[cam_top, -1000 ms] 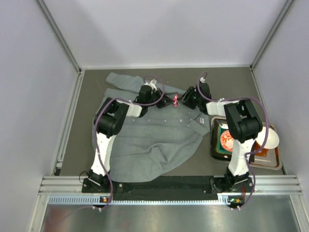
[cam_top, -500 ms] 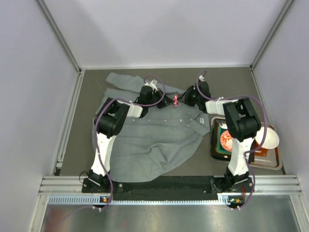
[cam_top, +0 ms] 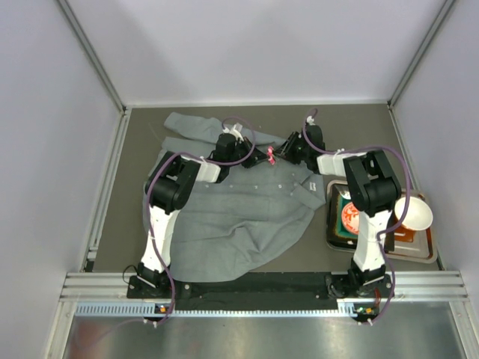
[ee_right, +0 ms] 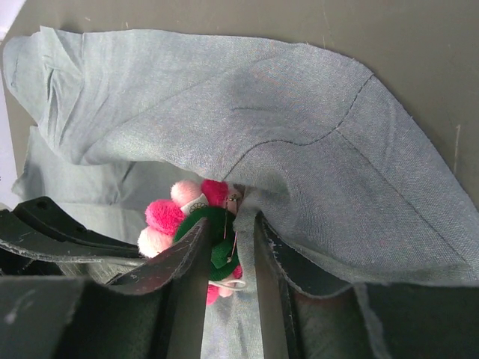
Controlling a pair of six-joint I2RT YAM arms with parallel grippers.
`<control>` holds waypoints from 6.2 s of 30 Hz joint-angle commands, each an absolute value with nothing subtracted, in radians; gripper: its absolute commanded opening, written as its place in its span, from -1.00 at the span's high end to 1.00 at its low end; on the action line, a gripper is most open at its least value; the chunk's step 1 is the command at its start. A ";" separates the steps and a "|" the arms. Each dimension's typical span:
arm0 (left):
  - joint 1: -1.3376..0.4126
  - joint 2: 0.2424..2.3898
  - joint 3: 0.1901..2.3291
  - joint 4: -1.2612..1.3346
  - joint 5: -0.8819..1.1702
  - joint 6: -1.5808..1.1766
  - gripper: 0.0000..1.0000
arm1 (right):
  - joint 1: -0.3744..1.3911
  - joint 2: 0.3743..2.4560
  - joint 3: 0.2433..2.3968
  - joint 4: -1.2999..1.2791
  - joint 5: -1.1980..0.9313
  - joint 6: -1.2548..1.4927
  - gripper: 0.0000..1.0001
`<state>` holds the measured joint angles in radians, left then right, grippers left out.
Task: Remove the brooch from the garment
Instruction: Open the brooch with the flattened clothing.
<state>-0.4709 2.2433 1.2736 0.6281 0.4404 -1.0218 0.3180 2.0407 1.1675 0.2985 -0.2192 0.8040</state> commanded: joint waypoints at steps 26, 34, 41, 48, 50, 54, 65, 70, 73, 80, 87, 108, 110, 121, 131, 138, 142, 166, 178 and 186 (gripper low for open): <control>-0.480 2.250 1.270 0.540 0.402 -0.957 1.00 | 0.347 2.082 1.221 0.394 -0.330 0.790 0.70; -0.482 2.255 1.292 0.512 0.396 -0.940 1.00 | 0.347 2.069 1.212 0.387 -0.318 0.772 0.88; -0.485 2.249 1.301 0.489 0.383 -0.922 1.00 | 0.347 2.059 1.189 0.399 -0.298 0.765 1.00; -0.486 2.227 1.284 0.457 0.359 -0.894 1.00 | 0.347 2.007 1.164 0.443 -0.308 0.707 1.00; -0.485 2.226 1.282 0.451 0.356 -0.887 1.00 | 0.347 1.996 1.169 0.434 -0.322 0.696 0.56; -0.485 2.226 1.284 0.443 0.359 -0.882 1.00 | 0.347 1.957 1.167 0.394 -0.307 0.640 0.19; -0.491 2.206 1.282 0.426 0.345 -0.865 1.00 | 0.344 1.899 1.147 0.336 -0.235 0.580 -0.11; -0.502 2.201 1.290 0.434 0.348 -0.871 1.00 | 0.344 1.940 1.170 0.353 -0.267 0.606 -0.02; -0.511 2.200 1.308 0.440 0.347 -0.879 1.00 | 0.344 1.962 1.172 0.356 -0.273 0.621 0.06; -0.537 2.203 1.339 0.449 0.328 -0.897 1.00 | 0.345 1.993 1.173 0.325 -0.238 0.643 0.15; -0.560 2.174 1.333 0.436 0.258 -0.887 1.00 | 0.348 1.965 1.174 0.269 -0.199 0.612 0.04; -0.548 2.134 1.413 0.324 0.362 -0.775 0.29 | 0.295 1.830 1.086 0.318 -0.232 0.568 -0.20; -0.537 2.122 1.428 0.260 0.351 -0.753 -0.18 | 0.279 1.825 1.085 0.318 -0.244 0.566 -0.20; -0.540 2.178 1.689 -0.093 0.256 -0.726 -0.94 | 0.236 1.816 1.049 0.367 -0.297 0.594 -0.19; -0.581 2.332 1.983 -0.343 0.173 -0.623 -0.52 | 0.224 1.801 1.032 0.377 -0.299 0.606 -0.19; -0.604 2.356 2.003 -0.391 0.095 -0.580 -0.25 | 0.218 1.807 1.034 0.382 -0.305 0.617 -0.19; -0.617 2.378 2.013 -0.367 0.127 -0.591 -0.08 | 0.218 1.822 1.042 0.379 -0.310 0.624 -0.13; -0.644 2.298 1.865 -0.158 0.025 -0.658 1.00 | 0.225 1.891 1.089 0.385 -0.350 0.637 -0.04; -0.663 2.267 1.818 -0.075 -0.081 -0.669 1.00 | 0.247 1.891 1.103 0.377 -0.334 0.626 -0.01; -0.664 2.220 1.694 0.081 -0.100 -0.660 1.00 | 0.261 1.913 1.123 0.388 -0.315 0.588 0.19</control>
<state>-0.6647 2.2906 1.7191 -0.0437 -0.0711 -0.6636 0.2443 1.9015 1.0580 0.3363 -0.3351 0.6212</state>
